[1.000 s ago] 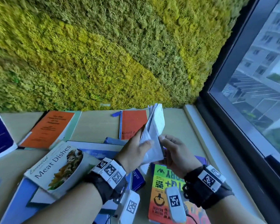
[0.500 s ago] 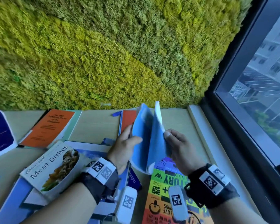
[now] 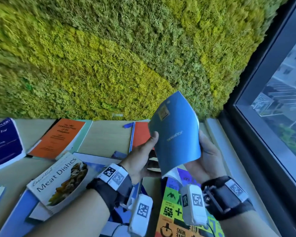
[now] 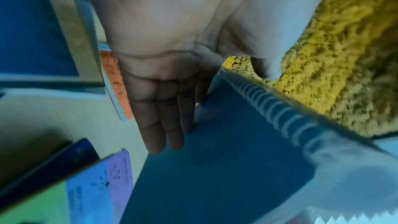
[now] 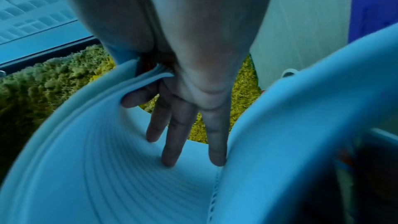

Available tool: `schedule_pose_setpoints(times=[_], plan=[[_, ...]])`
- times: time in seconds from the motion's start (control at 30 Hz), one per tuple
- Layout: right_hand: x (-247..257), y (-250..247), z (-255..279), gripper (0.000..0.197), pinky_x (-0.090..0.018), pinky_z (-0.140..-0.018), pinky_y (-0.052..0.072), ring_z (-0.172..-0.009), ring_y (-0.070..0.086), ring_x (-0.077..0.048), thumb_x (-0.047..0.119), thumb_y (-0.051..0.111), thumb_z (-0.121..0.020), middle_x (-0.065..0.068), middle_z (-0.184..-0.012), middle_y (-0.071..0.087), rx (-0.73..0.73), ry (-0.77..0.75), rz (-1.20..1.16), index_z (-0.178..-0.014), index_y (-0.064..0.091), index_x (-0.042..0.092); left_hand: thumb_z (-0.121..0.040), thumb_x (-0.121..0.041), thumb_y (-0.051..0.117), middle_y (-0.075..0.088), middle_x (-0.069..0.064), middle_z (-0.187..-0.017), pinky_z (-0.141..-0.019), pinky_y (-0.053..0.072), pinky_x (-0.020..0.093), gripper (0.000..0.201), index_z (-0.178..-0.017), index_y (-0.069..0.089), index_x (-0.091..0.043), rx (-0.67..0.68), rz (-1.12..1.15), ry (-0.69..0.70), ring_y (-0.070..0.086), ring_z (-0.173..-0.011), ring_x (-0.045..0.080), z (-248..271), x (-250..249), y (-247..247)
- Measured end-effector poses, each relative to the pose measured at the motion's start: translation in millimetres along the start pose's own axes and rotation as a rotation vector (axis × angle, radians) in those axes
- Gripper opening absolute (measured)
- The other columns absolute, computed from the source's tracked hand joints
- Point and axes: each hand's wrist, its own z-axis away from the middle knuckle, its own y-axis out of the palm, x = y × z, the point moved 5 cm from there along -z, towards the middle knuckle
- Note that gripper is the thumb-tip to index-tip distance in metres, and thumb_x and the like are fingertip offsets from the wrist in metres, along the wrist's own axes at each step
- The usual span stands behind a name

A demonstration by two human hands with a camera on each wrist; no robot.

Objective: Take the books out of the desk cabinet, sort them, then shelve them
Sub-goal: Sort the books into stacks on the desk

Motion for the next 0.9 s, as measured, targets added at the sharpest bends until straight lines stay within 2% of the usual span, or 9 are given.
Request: schedule_pose_setpoints(times=[0.07,0.13,0.2,0.37,0.5,0.6,0.7,0.8,0.9], plan=[[-8.8,-4.8,0.3,0.046,-0.047,-0.085,0.061,-0.105,0.073,-0.034,0.035,0.044,-0.100,-0.019,-0.123,0.072,0.022,0.036,0.036,-0.126,0.069,0.007,-0.089,-0.059,0.064,0.071,0.007,-0.127,-0.094,0.056,0.057,0.047,-0.126,0.070,-0.031,-0.005,0.112,0.052,0.065,-0.118,0.038,-3.7,-0.1,-0.8],[-10.5,-17.0,-1.1,0.057,-0.042,-0.074,0.060,-0.088,0.070,-0.032,0.045,0.072,-0.084,-0.019,-0.107,0.071,-0.023,0.051,0.161,-0.120,0.062,0.003,-0.094,-0.038,0.066,0.067,0.012,-0.134,-0.106,0.042,0.067,0.042,-0.132,0.065,-0.022,-0.076,0.189,0.145,0.061,-0.124,0.041,-8.4,-5.7,-11.7],[-5.8,-35.8,-2.7,0.061,-0.037,-0.062,0.045,-0.073,0.057,-0.027,0.051,0.080,-0.075,-0.016,-0.089,0.061,-0.156,0.016,0.387,-0.106,0.058,0.004,-0.099,-0.020,0.061,0.069,0.016,-0.130,-0.102,0.045,0.069,0.034,-0.131,0.064,-0.013,-0.181,0.205,0.198,0.066,-0.117,0.042,-11.7,-11.7,-29.3],[-14.7,-62.2,-5.3,0.037,-0.050,-0.099,0.054,-0.115,0.069,-0.027,0.043,0.062,-0.098,-0.001,-0.126,0.073,-0.247,0.143,0.639,-0.123,0.067,0.016,-0.100,-0.011,0.059,0.071,0.017,-0.126,-0.097,0.049,0.068,0.027,-0.125,0.066,-0.012,-0.274,0.138,0.204,0.067,-0.113,0.044,-22.0,-14.4,-51.2],[-31.2,-56.1,-16.5,0.027,-0.043,-0.081,0.059,-0.108,0.074,-0.028,0.017,0.059,-0.101,-0.009,-0.121,0.075,-0.152,0.257,0.711,-0.127,0.066,0.020,-0.100,-0.011,0.056,0.073,0.013,-0.123,-0.090,0.056,0.057,0.027,-0.125,0.067,-0.017,-0.224,0.113,0.216,0.070,-0.107,0.038,-25.4,-20.0,-47.3],[-23.6,-55.3,-33.7,0.029,-0.048,-0.084,0.057,-0.109,0.070,-0.029,0.006,0.055,-0.100,-0.010,-0.116,0.073,-0.210,0.191,0.779,-0.121,0.069,0.021,-0.086,-0.016,0.057,0.075,0.012,-0.118,-0.077,0.054,0.044,0.036,-0.119,0.070,-0.020,-0.155,0.011,0.254,0.071,-0.098,0.034,-30.0,-32.3,-52.1],[-6.4,-50.8,-50.1,0.019,-0.042,-0.079,0.049,-0.093,0.060,-0.024,0.037,0.058,-0.101,-0.001,-0.098,0.064,-0.310,0.110,0.835,-0.107,0.073,0.026,-0.082,-0.015,0.056,0.076,0.003,-0.118,-0.085,0.057,0.040,0.040,-0.118,0.072,-0.023,-0.158,-0.158,0.412,0.070,-0.109,0.027,-36.7,-51.6,-57.6],[-6.8,-45.5,-62.4,0.056,-0.039,-0.073,0.053,-0.078,0.064,-0.024,0.069,0.047,-0.093,-0.006,-0.092,0.065,-0.279,0.209,0.487,-0.117,0.067,0.022,-0.087,-0.015,0.058,0.062,-0.020,-0.136,-0.110,0.046,0.038,0.047,-0.113,0.072,-0.051,-0.192,-0.485,0.582,0.056,-0.130,0.008,-47.7,-60.8,-62.1],[-10.2,-46.6,-66.6,0.084,-0.047,-0.087,0.058,-0.101,0.070,-0.030,0.083,0.038,-0.082,-0.008,-0.118,0.072,-0.206,0.280,0.197,-0.127,0.064,0.017,-0.090,0.008,0.055,0.042,-0.009,-0.154,-0.117,0.039,0.043,0.067,-0.102,0.073,-0.055,-0.296,-0.908,0.664,0.037,-0.145,0.015,-57.2,-56.5,-68.9]])
